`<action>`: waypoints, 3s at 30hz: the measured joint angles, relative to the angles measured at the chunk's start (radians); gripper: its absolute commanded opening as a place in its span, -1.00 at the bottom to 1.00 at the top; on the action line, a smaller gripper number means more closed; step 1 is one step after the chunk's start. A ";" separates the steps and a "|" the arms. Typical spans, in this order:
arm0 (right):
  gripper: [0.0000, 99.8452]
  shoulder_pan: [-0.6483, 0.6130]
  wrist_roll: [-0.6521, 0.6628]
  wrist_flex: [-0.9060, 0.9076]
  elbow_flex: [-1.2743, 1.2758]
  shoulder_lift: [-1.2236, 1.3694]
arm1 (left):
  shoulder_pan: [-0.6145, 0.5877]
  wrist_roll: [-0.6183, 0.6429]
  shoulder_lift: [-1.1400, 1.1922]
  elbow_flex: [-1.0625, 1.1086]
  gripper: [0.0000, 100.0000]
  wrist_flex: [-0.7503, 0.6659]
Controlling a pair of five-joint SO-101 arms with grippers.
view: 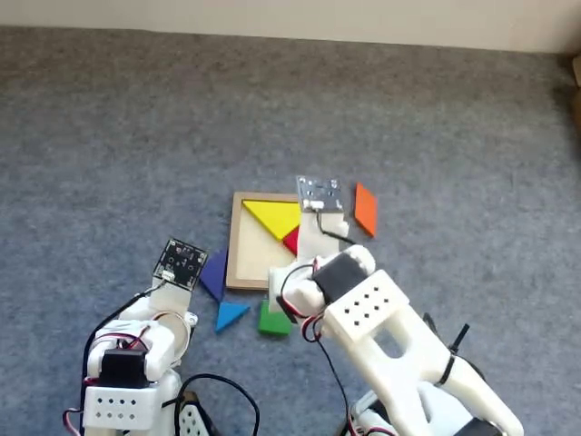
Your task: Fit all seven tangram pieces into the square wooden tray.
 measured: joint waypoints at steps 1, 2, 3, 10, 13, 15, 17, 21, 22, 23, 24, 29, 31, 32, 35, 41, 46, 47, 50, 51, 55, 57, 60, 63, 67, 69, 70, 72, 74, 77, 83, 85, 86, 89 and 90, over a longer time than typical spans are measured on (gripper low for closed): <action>-0.54 -0.003 -0.003 -0.031 0.031 0.002 | 0.000 0.000 0.000 0.000 -0.99 0.000; -0.43 -0.008 -0.011 -0.061 0.055 0.006 | 0.000 0.000 0.000 0.000 -0.99 0.000; -0.33 -0.017 -0.025 -0.086 0.074 0.017 | 0.000 0.000 0.000 0.000 -0.99 0.000; -0.23 -0.144 -0.124 -0.184 0.083 0.167 | 0.000 0.000 0.000 0.000 -0.99 0.000; -0.23 -0.158 -0.127 -0.252 0.083 0.262 | 0.000 0.000 0.000 0.000 -0.99 0.000; -0.23 -0.157 -0.127 -0.278 0.083 0.325 | 0.000 0.000 0.000 0.000 -0.99 0.000; -0.23 -0.158 -0.127 -0.284 0.061 0.356 | 0.000 0.000 0.000 0.000 -0.99 0.000; -0.23 -0.161 -0.127 -0.285 0.032 0.376 | 0.000 0.000 0.000 0.000 -0.99 0.000; -0.23 -0.161 -0.127 -0.288 0.031 0.376 | 0.000 0.000 0.000 0.000 -0.99 0.000; -0.23 -0.161 -0.127 -0.290 0.031 0.376 | 0.000 0.000 0.000 0.000 -0.99 0.000; -0.23 -0.161 -0.127 -0.290 0.031 0.376 | 0.000 0.000 0.000 0.000 -0.99 0.000; -0.23 -0.161 -0.130 -0.293 0.031 0.376 | 0.000 0.000 0.000 0.000 -0.99 0.000; -0.23 -0.161 -0.130 -0.293 0.025 0.376 | 0.000 0.000 0.000 0.000 -0.99 0.000; -0.23 -0.161 -0.130 -0.293 0.009 0.377 | 0.000 0.000 0.000 0.000 -0.99 0.000; -0.23 -0.158 -0.130 -0.296 -0.025 0.377 | 0.000 0.000 0.000 0.000 -0.99 0.000; -0.26 -0.164 -0.130 -0.304 -0.029 0.396 | 0.000 0.000 0.000 0.000 -0.99 0.000; -0.49 -0.163 -0.130 -0.402 -0.014 0.399 | 0.000 0.000 0.000 0.000 -0.99 0.000; -0.52 -0.164 -0.130 -0.419 0.000 0.399 | 0.000 0.000 0.000 0.000 -0.99 0.000; -0.54 -0.161 -0.130 -0.439 0.035 0.399 | 0.000 0.000 0.000 0.000 -0.99 0.000; -0.54 -0.158 -0.130 -0.442 0.038 0.399 | 0.000 0.000 0.000 0.000 -0.99 0.000; -0.54 -0.157 -0.130 -0.445 0.057 0.397 | 0.000 0.000 0.000 0.000 -0.99 0.000; -0.54 -0.157 -0.130 -0.451 0.066 0.396 | 0.000 0.000 0.000 0.000 -0.99 0.000; -0.54 -0.157 -0.130 -0.440 0.068 0.396 | 0.000 0.000 0.000 0.000 -0.99 0.000; -0.53 -0.157 -0.130 -0.382 0.063 0.396 | 0.000 0.000 0.000 0.000 -0.99 0.000; -0.53 -0.161 -0.130 -0.348 0.064 0.394 | 0.000 0.000 0.000 0.000 -0.99 0.000; -0.53 -0.161 -0.130 -0.344 0.064 0.394 | 0.000 0.000 0.000 0.000 -0.99 0.000; -0.53 -0.163 -0.130 -0.344 0.064 0.394 | 0.000 0.000 0.000 0.000 -0.99 0.000; -0.53 -0.163 -0.130 -0.344 0.064 0.394 | 0.000 0.000 0.000 0.000 -0.99 0.000; -0.53 -0.163 -0.114 -0.344 0.068 0.394 | 0.000 0.000 0.000 0.000 -0.99 0.000; -0.53 -0.164 -0.071 -0.336 0.069 0.394 | 0.000 0.000 0.000 0.000 -0.99 0.000; -0.53 -0.164 -0.051 -0.287 0.069 0.393 | 0.000 0.000 0.000 0.000 -0.99 0.000; -0.53 -0.164 -0.051 -0.284 0.069 0.393 | 0.000 0.000 0.000 0.000 -0.99 0.000; -0.53 -0.164 -0.051 -0.279 0.069 0.393 | 0.000 0.000 0.000 0.000 -0.99 0.000; -0.54 -0.164 -0.032 -0.276 0.069 0.393 | 0.000 0.000 0.000 0.000 -0.99 0.000; -0.54 -0.164 -0.015 -0.276 0.071 0.393 | 0.000 0.000 0.000 0.000 -0.99 0.000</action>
